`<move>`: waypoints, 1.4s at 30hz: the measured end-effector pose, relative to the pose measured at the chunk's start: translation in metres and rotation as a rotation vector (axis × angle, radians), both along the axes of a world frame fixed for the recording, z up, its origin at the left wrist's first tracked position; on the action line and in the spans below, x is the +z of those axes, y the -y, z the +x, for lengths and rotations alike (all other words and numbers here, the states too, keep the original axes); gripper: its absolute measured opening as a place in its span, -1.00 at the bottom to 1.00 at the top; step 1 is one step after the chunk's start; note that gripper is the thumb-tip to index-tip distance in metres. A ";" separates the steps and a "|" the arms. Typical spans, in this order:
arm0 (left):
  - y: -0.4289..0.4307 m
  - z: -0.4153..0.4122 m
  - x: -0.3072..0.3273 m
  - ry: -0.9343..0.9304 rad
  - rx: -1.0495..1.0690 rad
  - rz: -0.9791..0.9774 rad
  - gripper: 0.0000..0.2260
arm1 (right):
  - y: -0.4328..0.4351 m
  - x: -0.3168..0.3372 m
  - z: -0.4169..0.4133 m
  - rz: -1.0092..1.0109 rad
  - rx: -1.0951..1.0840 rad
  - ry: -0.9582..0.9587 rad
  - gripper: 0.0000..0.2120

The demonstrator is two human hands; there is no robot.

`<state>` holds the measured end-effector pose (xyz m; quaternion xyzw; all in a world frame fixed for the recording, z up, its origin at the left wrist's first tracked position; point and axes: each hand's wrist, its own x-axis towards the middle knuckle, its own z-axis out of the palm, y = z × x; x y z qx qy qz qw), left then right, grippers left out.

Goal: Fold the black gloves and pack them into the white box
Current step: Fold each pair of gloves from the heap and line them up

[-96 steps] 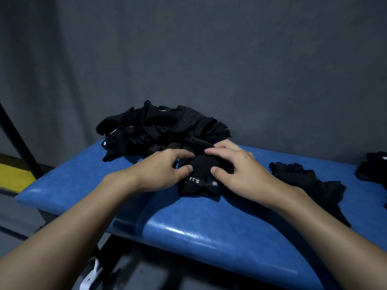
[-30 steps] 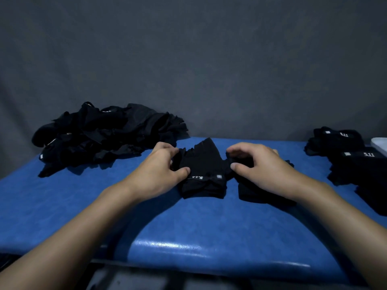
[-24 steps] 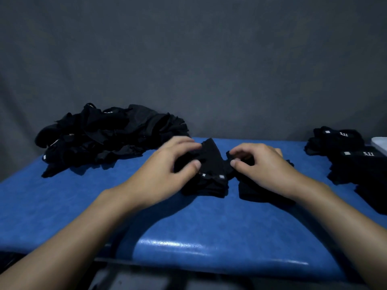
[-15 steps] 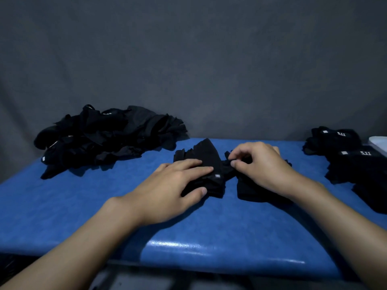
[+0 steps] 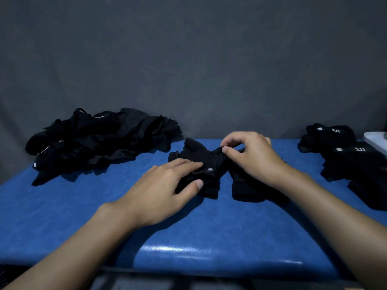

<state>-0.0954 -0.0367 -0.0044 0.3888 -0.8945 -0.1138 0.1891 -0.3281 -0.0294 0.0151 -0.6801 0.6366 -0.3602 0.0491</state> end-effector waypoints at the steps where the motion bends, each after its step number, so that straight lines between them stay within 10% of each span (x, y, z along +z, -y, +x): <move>1: -0.001 -0.001 0.001 0.004 0.008 0.006 -0.43 | 0.000 -0.001 -0.001 0.018 -0.001 -0.027 -0.85; 21: -0.003 0.014 0.023 0.253 0.121 -0.167 -0.52 | -0.004 -0.004 0.006 0.307 0.257 -0.146 -0.64; 35: -0.005 0.002 -0.001 0.379 0.068 -0.043 -0.29 | -0.001 -0.006 -0.002 0.206 0.148 -0.121 -0.98; 42: -0.008 -0.004 -0.003 0.449 0.072 -0.048 -0.33 | 0.003 -0.007 0.002 0.134 0.185 0.013 -0.85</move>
